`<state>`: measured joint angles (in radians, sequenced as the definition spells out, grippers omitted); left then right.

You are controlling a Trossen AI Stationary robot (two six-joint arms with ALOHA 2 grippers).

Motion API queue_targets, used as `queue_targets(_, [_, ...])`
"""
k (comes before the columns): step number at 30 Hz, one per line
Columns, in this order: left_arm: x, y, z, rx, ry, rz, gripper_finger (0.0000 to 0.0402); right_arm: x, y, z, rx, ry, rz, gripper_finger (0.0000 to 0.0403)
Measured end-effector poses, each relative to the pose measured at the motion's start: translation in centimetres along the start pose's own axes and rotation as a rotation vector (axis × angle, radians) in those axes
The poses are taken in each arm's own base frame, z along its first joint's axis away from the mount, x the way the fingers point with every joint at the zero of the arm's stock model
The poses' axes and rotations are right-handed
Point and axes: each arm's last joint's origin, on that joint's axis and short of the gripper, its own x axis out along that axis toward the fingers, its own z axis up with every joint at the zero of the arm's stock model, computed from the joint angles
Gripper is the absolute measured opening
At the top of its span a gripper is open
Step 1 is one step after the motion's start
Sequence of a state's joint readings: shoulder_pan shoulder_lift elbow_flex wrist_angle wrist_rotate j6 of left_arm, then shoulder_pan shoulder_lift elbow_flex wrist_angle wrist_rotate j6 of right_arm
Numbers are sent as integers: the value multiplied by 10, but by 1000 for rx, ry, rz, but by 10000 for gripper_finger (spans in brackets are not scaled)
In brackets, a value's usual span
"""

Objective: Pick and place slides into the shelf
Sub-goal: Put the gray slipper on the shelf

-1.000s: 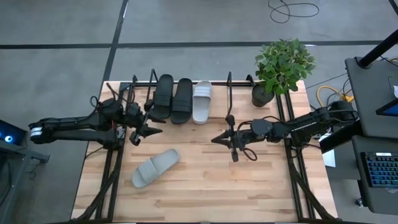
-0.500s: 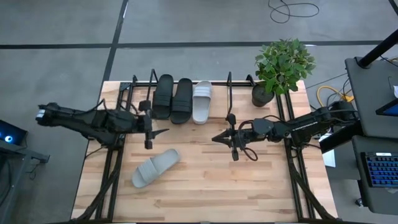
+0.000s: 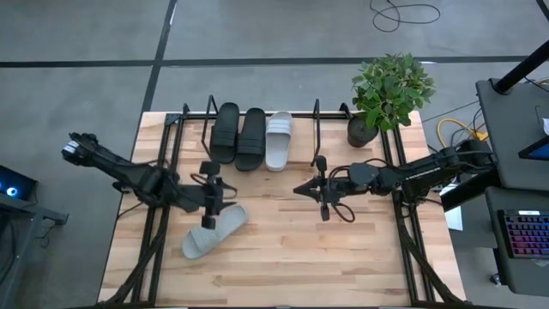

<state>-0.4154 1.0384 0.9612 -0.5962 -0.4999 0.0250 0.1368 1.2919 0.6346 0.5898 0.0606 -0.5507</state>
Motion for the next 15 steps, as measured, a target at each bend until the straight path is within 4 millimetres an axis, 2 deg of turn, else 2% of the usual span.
queue_targets(6, [8, -22, -14, -84, 208, -109, 166, 0, -1, -2, -1, 35, -37, 9])
queue_targets(12, [14, -40, -30, -332, 510, -356, 166, 0, -1, -2, -1, 34, -35, 9])
queue_targets(15, [19, -47, -32, -375, 595, -459, 166, 0, -1, -1, -1, 33, -36, 9])
